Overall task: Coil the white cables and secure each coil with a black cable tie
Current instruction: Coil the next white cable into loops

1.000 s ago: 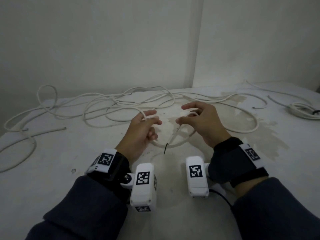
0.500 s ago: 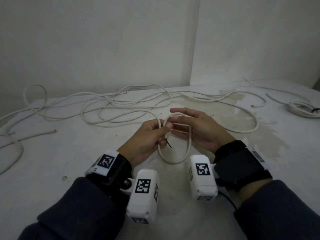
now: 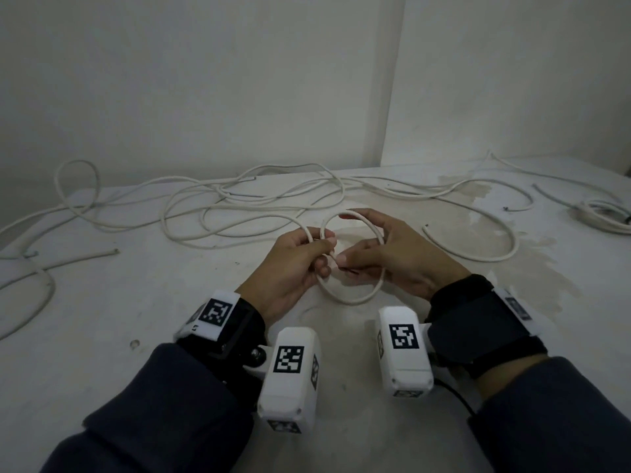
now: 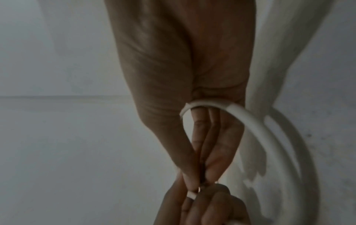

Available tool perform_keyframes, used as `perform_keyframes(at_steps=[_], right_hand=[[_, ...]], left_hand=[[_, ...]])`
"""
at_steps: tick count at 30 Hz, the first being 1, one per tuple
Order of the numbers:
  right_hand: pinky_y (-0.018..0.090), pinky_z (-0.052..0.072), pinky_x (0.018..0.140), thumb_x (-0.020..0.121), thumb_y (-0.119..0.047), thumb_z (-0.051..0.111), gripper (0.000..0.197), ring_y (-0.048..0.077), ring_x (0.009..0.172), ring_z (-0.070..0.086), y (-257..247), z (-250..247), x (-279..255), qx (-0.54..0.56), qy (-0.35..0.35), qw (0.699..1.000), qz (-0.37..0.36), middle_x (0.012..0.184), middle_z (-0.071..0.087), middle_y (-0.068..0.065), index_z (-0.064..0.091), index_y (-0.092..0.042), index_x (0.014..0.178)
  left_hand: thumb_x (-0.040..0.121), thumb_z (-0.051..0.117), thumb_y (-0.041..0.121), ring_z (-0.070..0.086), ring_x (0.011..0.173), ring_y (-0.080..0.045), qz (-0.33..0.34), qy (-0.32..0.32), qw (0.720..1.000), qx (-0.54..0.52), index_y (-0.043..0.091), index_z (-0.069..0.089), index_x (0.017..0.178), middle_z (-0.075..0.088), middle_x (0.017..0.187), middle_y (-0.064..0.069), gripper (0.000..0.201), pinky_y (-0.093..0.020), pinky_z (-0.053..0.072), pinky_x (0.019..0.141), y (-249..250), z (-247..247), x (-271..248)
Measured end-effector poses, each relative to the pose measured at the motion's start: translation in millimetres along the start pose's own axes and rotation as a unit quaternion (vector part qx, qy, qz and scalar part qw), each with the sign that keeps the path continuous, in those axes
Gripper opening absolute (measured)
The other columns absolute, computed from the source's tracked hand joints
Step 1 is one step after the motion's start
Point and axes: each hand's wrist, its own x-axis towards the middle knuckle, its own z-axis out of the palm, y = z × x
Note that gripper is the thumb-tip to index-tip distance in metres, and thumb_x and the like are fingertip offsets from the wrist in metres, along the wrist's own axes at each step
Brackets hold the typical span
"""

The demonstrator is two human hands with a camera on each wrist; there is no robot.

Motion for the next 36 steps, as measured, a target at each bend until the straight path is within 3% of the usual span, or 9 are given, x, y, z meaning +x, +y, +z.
perform_keyframes(at_steps=[4,8,13,16,19,24,27,30,36], right_hand=[[0.034,0.059,0.070,0.071,0.029,0.059,0.072,0.020,0.072,0.070,0,-1,-4,-0.001,-0.058,0.998,0.024,0.079,0.067,0.020,0.057,-0.020,0.123],[0.031,0.057,0.065,0.072,0.033,0.050,0.078,0.021,0.069,0.068,2,-3,-3,-0.009,-0.083,0.996,0.043,0.082,0.067,0.021,0.053,-0.021,0.129],[0.028,0.056,0.063,0.080,0.022,0.054,0.062,0.018,0.059,0.066,2,-8,2,0.093,0.029,0.995,0.028,0.078,0.067,0.017,0.052,-0.017,0.129],[0.023,0.057,0.061,0.083,0.015,0.056,0.043,0.016,0.061,0.068,2,-12,6,0.218,0.093,0.971,0.008,0.073,0.069,0.013,0.053,-0.008,0.120],[0.022,0.058,0.069,0.086,0.001,0.059,0.014,0.014,0.069,0.068,3,-7,8,0.240,0.074,0.968,0.013,0.083,0.067,0.011,0.061,-0.004,0.100],[0.031,0.052,0.090,0.087,-0.020,0.061,0.016,0.022,0.087,0.065,7,3,12,0.219,0.012,0.975,0.021,0.092,0.069,0.011,0.067,-0.005,0.089],[0.031,0.056,0.075,0.098,-0.017,0.048,0.022,0.022,0.080,0.065,6,6,11,0.194,0.023,0.980,0.021,0.084,0.069,0.010,0.063,-0.003,0.091],[0.034,0.056,0.073,0.101,-0.017,0.042,0.025,0.022,0.072,0.064,4,8,11,0.228,0.044,0.972,0.017,0.071,0.060,0.008,0.056,-0.007,0.083],[0.022,0.049,0.052,0.103,-0.013,0.035,0.025,0.007,0.043,0.034,3,13,15,0.264,0.086,0.960,0.035,0.054,0.038,-0.002,0.052,-0.008,0.085]], left_hand=[[0.092,0.050,-0.003,0.040,0.041,-0.008,-0.005,0.008,1.000,-0.017,0.006,0.057,0.080,0.044,0.052,-0.002,0.017,-0.025,0.039,0.056,1,0,2],[0.094,0.049,0.000,0.036,0.042,-0.005,-0.003,-0.002,0.999,-0.033,0.004,0.061,0.087,0.048,0.054,0.002,0.014,-0.017,0.035,0.046,2,0,1],[0.092,0.044,-0.010,0.039,0.041,-0.005,-0.018,0.023,0.996,-0.090,0.005,0.053,0.075,0.045,0.061,-0.005,0.025,-0.018,0.040,0.042,2,-1,6],[0.093,0.043,-0.010,0.043,0.047,-0.008,-0.028,-0.001,0.989,-0.144,0.008,0.047,0.070,0.046,0.062,-0.006,0.029,-0.019,0.047,0.049,3,0,5],[0.095,0.044,-0.007,0.045,0.057,-0.010,-0.025,-0.025,0.981,-0.192,0.007,0.047,0.067,0.048,0.063,-0.007,0.032,-0.020,0.055,0.061,4,1,5],[0.096,0.044,-0.004,0.061,0.070,-0.015,-0.037,-0.068,0.982,-0.172,0.003,0.052,0.073,0.064,0.080,-0.016,0.026,-0.026,0.058,0.079,4,-1,2],[0.094,0.053,0.000,0.067,0.090,-0.025,-0.039,-0.057,0.995,-0.078,0.008,0.048,0.087,0.066,0.091,-0.016,0.012,-0.033,0.058,0.084,1,-1,-2],[0.094,0.055,0.004,0.067,0.098,-0.024,-0.024,-0.049,0.998,-0.039,0.008,0.063,0.076,0.070,0.095,-0.014,0.020,-0.034,0.054,0.092,4,1,-3],[0.103,0.037,0.018,0.069,0.067,-0.021,0.007,0.064,0.997,-0.044,0.003,0.057,0.091,0.068,0.072,-0.010,0.028,-0.032,0.060,0.066,6,1,1]])
